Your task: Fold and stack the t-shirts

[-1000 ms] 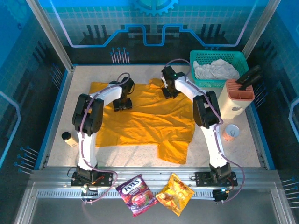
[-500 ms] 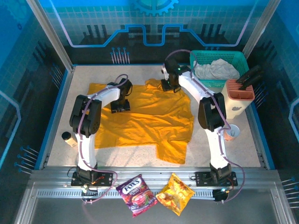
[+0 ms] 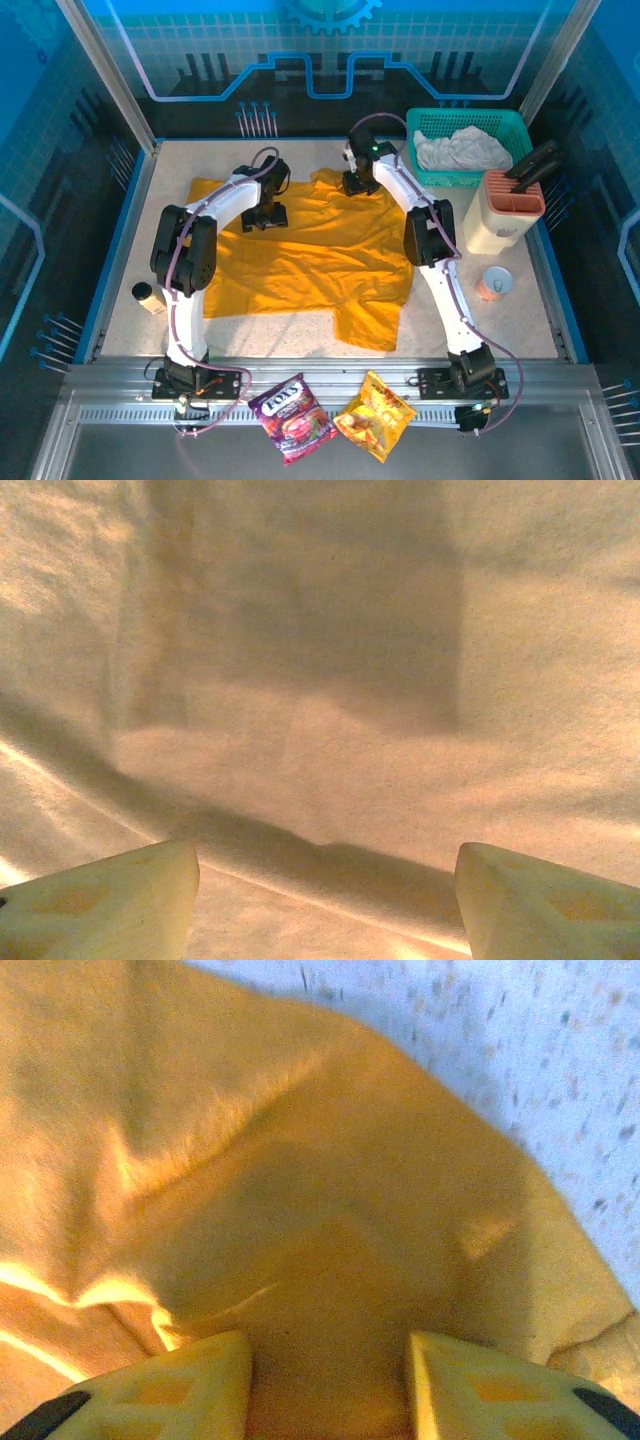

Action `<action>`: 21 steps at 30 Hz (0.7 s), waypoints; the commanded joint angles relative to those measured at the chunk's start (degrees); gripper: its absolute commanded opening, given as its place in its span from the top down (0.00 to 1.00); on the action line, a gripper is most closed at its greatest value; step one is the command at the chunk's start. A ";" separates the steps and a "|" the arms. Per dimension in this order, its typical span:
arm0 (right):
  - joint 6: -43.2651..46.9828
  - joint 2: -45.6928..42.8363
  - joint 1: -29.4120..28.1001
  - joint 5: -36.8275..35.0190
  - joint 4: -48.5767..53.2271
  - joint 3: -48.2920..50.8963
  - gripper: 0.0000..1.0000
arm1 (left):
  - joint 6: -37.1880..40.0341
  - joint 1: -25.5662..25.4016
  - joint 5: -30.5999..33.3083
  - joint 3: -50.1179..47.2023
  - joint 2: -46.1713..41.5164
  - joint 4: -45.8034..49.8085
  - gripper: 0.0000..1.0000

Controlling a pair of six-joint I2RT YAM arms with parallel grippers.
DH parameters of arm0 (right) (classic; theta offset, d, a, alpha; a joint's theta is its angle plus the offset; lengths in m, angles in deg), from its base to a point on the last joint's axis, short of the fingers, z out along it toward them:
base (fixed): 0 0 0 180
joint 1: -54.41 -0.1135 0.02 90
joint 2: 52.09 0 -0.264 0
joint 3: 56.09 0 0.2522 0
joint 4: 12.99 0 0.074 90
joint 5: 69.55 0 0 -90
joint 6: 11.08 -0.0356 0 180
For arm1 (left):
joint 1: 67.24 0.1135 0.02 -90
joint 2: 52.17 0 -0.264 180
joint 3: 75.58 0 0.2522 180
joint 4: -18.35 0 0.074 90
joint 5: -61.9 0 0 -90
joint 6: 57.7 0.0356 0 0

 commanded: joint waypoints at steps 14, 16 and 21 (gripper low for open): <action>-13.44 -18.05 -3.16 -3.96 -1.88 23.75 1.00 | 0.37 -0.08 0.98 -2.85 -3.32 1.07 0.30; -17.32 -22.32 -4.75 -5.34 -3.61 29.39 1.00 | 0.20 -0.08 0.79 -2.81 -3.08 0.80 0.30; -24.50 -26.68 -9.31 -3.96 -6.61 39.37 1.00 | 0.23 -0.08 0.43 -2.43 -2.27 0.60 0.30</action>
